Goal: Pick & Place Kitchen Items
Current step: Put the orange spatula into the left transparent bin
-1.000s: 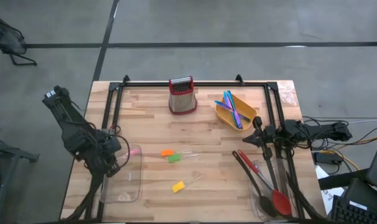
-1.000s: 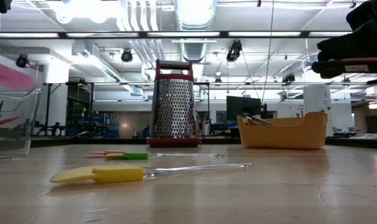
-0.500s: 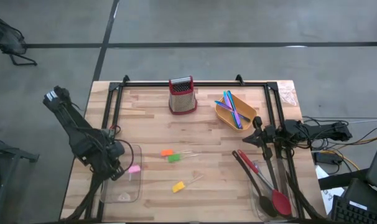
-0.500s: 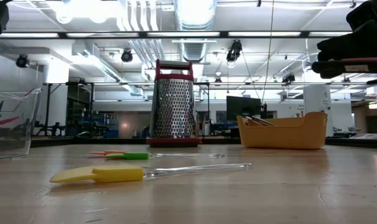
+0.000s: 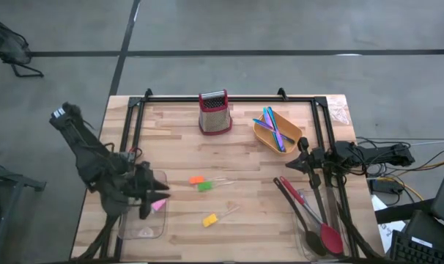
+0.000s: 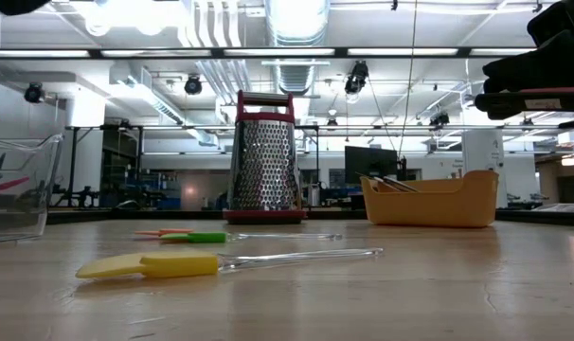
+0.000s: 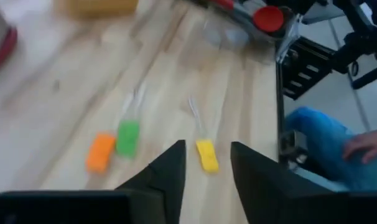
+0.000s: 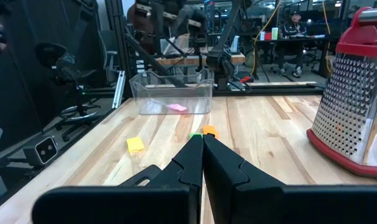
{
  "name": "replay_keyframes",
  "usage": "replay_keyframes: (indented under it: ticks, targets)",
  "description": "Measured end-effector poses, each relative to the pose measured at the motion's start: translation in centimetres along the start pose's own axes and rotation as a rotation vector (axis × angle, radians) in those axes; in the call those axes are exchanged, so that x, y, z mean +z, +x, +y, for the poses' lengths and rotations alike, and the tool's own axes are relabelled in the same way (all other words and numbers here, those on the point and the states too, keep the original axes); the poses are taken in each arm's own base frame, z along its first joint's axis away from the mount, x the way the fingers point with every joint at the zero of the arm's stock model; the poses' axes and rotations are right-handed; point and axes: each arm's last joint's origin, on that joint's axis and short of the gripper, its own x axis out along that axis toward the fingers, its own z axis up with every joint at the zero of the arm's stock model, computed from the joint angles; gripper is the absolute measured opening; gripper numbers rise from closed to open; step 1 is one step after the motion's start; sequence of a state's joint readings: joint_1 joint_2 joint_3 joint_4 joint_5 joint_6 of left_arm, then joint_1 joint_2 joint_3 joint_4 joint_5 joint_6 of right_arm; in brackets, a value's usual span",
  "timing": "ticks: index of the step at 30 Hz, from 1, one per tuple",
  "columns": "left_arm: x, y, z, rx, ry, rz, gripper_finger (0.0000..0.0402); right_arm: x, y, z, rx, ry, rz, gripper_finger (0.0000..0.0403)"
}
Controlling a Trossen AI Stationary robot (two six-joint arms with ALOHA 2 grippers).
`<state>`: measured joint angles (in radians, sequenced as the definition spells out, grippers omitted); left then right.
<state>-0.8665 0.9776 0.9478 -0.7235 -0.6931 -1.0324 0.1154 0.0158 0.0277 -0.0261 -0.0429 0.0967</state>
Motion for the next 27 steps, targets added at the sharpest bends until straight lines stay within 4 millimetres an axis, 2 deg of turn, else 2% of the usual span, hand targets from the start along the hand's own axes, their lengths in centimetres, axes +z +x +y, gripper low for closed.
replay_keyframes:
  ticks: [4,8,15,20,27]
  targets:
    - [0.9,2.3,-0.6,0.038,0.096,-0.059,0.0171,0.0,0.0,0.0,0.000,0.000,0.000,0.0009]
    - [1.4,5.9,-1.1,0.066,0.143,-0.047,0.0205,0.0,0.0,0.0,0.000,0.000,0.000,0.0009]
    - [0.3,13.0,-1.6,0.103,0.272,0.012,0.0214,0.0,0.0,0.0,0.000,0.000,0.000,0.0009]
    - [-0.3,16.5,-0.3,0.196,0.291,0.101,0.0214,0.0,0.0,0.0,0.000,0.000,0.000,0.0009]
    - [-0.3,20.3,2.9,0.233,0.258,0.249,0.0214,0.0,0.0,0.0,0.000,0.000,-0.001,0.0009]
